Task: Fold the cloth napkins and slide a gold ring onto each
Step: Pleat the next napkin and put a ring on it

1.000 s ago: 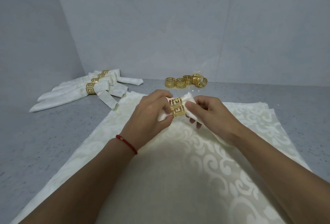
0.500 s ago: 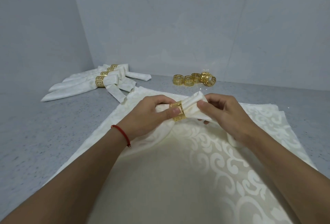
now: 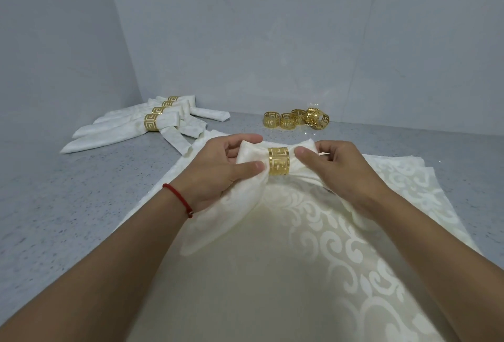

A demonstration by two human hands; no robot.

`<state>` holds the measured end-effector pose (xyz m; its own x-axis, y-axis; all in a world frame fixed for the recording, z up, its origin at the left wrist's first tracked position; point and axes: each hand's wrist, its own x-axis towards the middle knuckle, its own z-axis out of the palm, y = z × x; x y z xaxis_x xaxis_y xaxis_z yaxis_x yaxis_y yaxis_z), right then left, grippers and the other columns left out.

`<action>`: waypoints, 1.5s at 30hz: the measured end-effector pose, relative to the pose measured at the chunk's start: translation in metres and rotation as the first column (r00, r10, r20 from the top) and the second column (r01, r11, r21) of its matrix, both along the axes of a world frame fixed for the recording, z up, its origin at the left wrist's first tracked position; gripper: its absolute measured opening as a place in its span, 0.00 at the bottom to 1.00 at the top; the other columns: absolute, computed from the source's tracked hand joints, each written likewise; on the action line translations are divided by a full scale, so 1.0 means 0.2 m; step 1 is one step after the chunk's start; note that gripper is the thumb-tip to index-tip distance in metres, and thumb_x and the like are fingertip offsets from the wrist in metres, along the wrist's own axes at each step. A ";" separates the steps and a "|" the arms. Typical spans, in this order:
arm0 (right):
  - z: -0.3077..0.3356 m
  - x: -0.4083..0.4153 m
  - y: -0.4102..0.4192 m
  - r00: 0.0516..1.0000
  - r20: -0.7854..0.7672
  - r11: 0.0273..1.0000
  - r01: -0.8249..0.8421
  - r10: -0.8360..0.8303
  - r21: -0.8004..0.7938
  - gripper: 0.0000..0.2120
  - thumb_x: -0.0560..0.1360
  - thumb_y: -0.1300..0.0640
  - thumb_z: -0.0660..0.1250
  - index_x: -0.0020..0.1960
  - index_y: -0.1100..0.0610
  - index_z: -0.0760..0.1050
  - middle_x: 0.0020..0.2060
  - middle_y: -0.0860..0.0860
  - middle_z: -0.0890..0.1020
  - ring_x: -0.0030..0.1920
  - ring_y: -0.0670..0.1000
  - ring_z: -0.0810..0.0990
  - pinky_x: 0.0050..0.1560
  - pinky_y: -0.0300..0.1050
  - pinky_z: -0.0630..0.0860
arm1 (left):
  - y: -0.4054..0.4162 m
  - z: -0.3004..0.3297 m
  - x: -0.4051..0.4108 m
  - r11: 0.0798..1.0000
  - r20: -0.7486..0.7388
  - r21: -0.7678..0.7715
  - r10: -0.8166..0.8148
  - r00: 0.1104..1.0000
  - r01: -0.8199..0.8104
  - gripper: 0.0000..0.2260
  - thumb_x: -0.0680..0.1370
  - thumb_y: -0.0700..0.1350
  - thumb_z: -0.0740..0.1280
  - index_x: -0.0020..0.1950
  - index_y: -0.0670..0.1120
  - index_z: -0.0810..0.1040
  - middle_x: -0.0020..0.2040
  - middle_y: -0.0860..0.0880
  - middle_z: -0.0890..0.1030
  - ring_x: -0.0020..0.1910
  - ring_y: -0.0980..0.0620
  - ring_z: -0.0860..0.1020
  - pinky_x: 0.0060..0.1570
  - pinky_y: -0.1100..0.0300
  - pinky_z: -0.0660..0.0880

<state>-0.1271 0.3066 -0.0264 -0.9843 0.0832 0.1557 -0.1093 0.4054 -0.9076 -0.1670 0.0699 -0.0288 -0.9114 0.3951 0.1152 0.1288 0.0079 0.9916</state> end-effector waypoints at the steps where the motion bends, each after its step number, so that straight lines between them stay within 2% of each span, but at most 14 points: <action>1: 0.00 0.00 0.00 1.000 0.018 1.000 0.004 -0.004 0.013 0.20 0.77 0.39 0.71 0.46 0.58 0.82 0.29 0.50 0.69 0.26 0.47 0.63 0.33 0.44 0.64 | 0.00 0.00 0.00 1.000 0.015 -0.010 0.011 1.000 -0.011 0.22 0.74 0.32 0.74 0.66 0.45 0.78 0.55 0.44 0.85 0.55 0.45 0.84 0.55 0.51 0.80; 6: 0.03 0.02 0.01 0.999 0.022 0.974 0.034 -0.040 0.224 0.22 0.76 0.36 0.69 0.45 0.57 0.78 0.24 0.45 0.69 0.23 0.45 0.64 0.32 0.42 0.63 | 0.00 0.00 0.00 0.994 0.036 -0.096 0.050 0.998 -0.047 0.18 0.73 0.33 0.75 0.61 0.43 0.80 0.51 0.45 0.86 0.51 0.47 0.85 0.50 0.53 0.82; 10: 0.02 0.02 0.00 0.997 0.074 0.965 -0.004 -0.017 0.263 0.24 0.77 0.34 0.66 0.48 0.57 0.74 0.26 0.43 0.71 0.26 0.46 0.66 0.35 0.43 0.65 | 0.02 0.00 0.00 0.996 0.135 -0.083 0.040 0.990 -0.029 0.14 0.74 0.38 0.76 0.59 0.43 0.81 0.50 0.42 0.86 0.46 0.46 0.85 0.47 0.53 0.81; 13: 0.02 0.02 0.00 0.998 0.061 0.961 -0.031 0.015 0.273 0.22 0.78 0.37 0.67 0.41 0.55 0.69 0.24 0.41 0.69 0.24 0.43 0.64 0.33 0.42 0.62 | 0.02 -0.01 0.01 0.997 0.139 -0.071 0.041 0.989 -0.031 0.17 0.72 0.41 0.77 0.59 0.42 0.80 0.48 0.42 0.85 0.42 0.50 0.84 0.39 0.59 0.80; 18: 0.03 0.03 0.01 0.997 0.036 0.964 -0.075 0.068 0.255 0.20 0.74 0.36 0.71 0.43 0.53 0.75 0.26 0.44 0.68 0.26 0.46 0.64 0.32 0.43 0.61 | -0.01 0.01 0.01 0.990 0.037 -0.140 -0.005 0.999 0.010 0.18 0.71 0.39 0.78 0.59 0.44 0.82 0.48 0.41 0.86 0.43 0.51 0.84 0.41 0.62 0.80; 21: 0.04 0.04 0.02 0.993 0.026 0.961 -0.120 0.117 0.248 0.21 0.73 0.34 0.72 0.46 0.53 0.77 0.29 0.48 0.70 0.29 0.48 0.65 0.36 0.45 0.62 | -0.02 0.03 0.02 0.988 0.027 -0.150 -0.044 0.999 0.048 0.18 0.72 0.38 0.77 0.61 0.43 0.81 0.46 0.43 0.86 0.42 0.52 0.84 0.39 0.63 0.79; 26: 0.09 0.06 0.00 0.979 0.032 0.938 -0.204 0.203 0.281 0.19 0.78 0.37 0.67 0.47 0.54 0.80 0.32 0.45 0.68 0.32 0.45 0.67 0.40 0.46 0.64 | -0.04 0.11 0.03 0.989 0.013 -0.139 -0.042 0.999 0.043 0.19 0.71 0.40 0.77 0.61 0.43 0.81 0.51 0.42 0.86 0.48 0.48 0.85 0.46 0.59 0.81; 28: 0.15 0.07 -0.03 0.971 0.060 0.943 -0.238 0.230 0.232 0.16 0.81 0.39 0.63 0.42 0.47 0.81 0.31 0.42 0.70 0.32 0.42 0.68 0.42 0.44 0.65 | -0.10 0.19 0.02 0.990 0.056 -0.130 -0.046 0.997 0.053 0.17 0.73 0.40 0.75 0.62 0.42 0.80 0.53 0.42 0.85 0.53 0.45 0.84 0.52 0.55 0.82; 30: 0.20 0.08 -0.06 0.964 0.099 0.942 -0.264 0.248 0.206 0.20 0.83 0.41 0.62 0.35 0.46 0.77 0.29 0.39 0.69 0.30 0.41 0.67 0.41 0.42 0.64 | -0.17 0.25 0.00 0.982 0.100 -0.176 -0.056 0.993 0.073 0.16 0.75 0.37 0.73 0.62 0.38 0.80 0.54 0.41 0.85 0.56 0.43 0.83 0.57 0.52 0.80; 35: 0.26 0.00 -0.31 0.969 0.104 0.947 -0.240 0.223 0.213 0.20 0.81 0.44 0.67 0.32 0.49 0.78 0.28 0.42 0.71 0.29 0.43 0.67 0.37 0.43 0.64 | -0.43 0.35 -0.01 0.862 -0.129 -0.502 0.007 0.992 -0.071 0.13 0.71 0.40 0.78 0.54 0.43 0.84 0.43 0.42 0.84 0.42 0.47 0.82 0.54 0.49 0.79; 38: 0.24 -0.10 -0.59 0.968 0.125 0.954 -0.236 0.216 0.186 0.19 0.79 0.43 0.69 0.35 0.53 0.71 0.29 0.48 0.70 0.32 0.49 0.68 0.39 0.46 0.63 | -0.65 0.39 -0.04 0.780 -0.180 -0.599 0.090 0.979 -0.182 0.13 0.71 0.40 0.79 0.54 0.46 0.84 0.35 0.50 0.81 0.33 0.57 0.76 0.36 0.63 0.75; 40: 0.23 -0.19 -0.81 0.966 0.147 0.962 -0.233 0.212 0.142 0.21 0.79 0.44 0.70 0.35 0.54 0.67 0.28 0.49 0.68 0.29 0.50 0.66 0.36 0.44 0.63 | -0.83 0.41 -0.09 0.733 -0.142 -0.650 0.141 0.980 -0.200 0.14 0.72 0.41 0.77 0.57 0.47 0.82 0.41 0.49 0.83 0.36 0.55 0.79 0.38 0.62 0.76; 43: 0.21 -0.32 -1.11 0.946 0.225 0.964 -0.257 0.235 0.074 0.16 0.79 0.46 0.70 0.39 0.55 0.71 0.31 0.50 0.74 0.30 0.50 0.71 0.33 0.43 0.68 | -1.06 0.43 -0.18 0.612 -0.173 -0.738 0.234 0.957 -0.284 0.14 0.73 0.41 0.73 0.58 0.50 0.81 0.50 0.48 0.84 0.47 0.50 0.82 0.53 0.55 0.80; 45: 0.18 -0.41 -1.27 0.933 0.269 0.964 -0.262 0.239 0.051 0.11 0.79 0.50 0.69 0.46 0.57 0.74 0.38 0.53 0.77 0.35 0.52 0.75 0.37 0.45 0.72 | -1.16 0.40 -0.26 0.519 -0.198 -0.790 0.286 0.938 -0.325 0.11 0.72 0.40 0.71 0.53 0.47 0.82 0.49 0.47 0.84 0.48 0.48 0.82 0.51 0.54 0.80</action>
<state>-0.2093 0.0527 0.0098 -0.9786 -0.1739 -0.1104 0.0158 0.4714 -0.8818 -0.2182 -0.1612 0.0522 -0.9972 0.0375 -0.0647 -0.0037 0.8395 0.5434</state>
